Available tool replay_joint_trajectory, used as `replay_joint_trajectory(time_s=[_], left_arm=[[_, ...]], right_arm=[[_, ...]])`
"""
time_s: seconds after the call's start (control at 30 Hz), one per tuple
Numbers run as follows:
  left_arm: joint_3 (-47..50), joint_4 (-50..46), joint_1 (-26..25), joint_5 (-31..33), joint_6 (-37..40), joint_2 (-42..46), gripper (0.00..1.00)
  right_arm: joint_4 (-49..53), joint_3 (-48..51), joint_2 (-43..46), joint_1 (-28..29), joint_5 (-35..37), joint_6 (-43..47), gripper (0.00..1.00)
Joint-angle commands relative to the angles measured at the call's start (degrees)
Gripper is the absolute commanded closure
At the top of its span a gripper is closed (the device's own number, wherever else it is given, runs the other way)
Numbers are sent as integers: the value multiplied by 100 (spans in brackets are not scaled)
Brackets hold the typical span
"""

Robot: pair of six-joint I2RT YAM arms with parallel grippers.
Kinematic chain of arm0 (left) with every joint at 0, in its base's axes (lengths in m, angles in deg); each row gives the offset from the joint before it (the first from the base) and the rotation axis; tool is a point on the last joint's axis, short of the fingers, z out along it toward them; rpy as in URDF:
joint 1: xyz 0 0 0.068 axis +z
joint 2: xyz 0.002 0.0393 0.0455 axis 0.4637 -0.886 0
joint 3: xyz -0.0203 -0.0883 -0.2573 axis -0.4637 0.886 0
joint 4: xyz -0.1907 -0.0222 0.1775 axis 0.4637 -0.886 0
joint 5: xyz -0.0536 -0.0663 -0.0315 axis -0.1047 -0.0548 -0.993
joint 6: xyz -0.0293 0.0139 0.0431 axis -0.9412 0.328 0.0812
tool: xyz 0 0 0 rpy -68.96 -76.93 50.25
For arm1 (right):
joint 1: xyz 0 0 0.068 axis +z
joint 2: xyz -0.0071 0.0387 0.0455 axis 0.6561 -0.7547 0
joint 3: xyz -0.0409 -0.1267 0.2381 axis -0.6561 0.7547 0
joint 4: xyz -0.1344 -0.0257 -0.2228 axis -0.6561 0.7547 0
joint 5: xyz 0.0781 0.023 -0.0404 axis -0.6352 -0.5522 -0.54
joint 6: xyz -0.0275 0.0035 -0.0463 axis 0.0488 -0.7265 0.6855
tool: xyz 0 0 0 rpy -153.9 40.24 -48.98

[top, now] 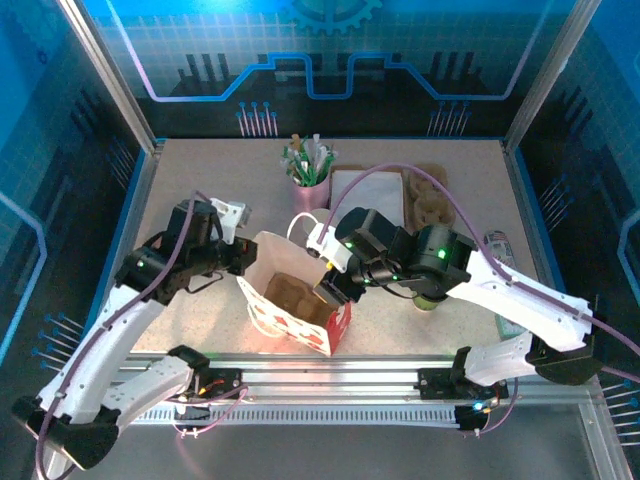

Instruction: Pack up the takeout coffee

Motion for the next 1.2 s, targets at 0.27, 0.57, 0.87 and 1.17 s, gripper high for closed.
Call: replay_joint_trajectory(time_s=[0.27,0.57,0.87,1.17], left_arm=[[833,479,-726,144,56,1792,100],[1068,802,-926,182,388,2420,100],[1141,833,-1110,441,614,2528,100],[966,570,-1406,681,812,2577,100]], right_arm=[[-390,245,-122,640,-404,465,57],[-1169,1072,17,1314,121,718,61],[-1976,1637,393,1820,1269,1055,54],[-2684,2101,1722,1873,440,1155,50]])
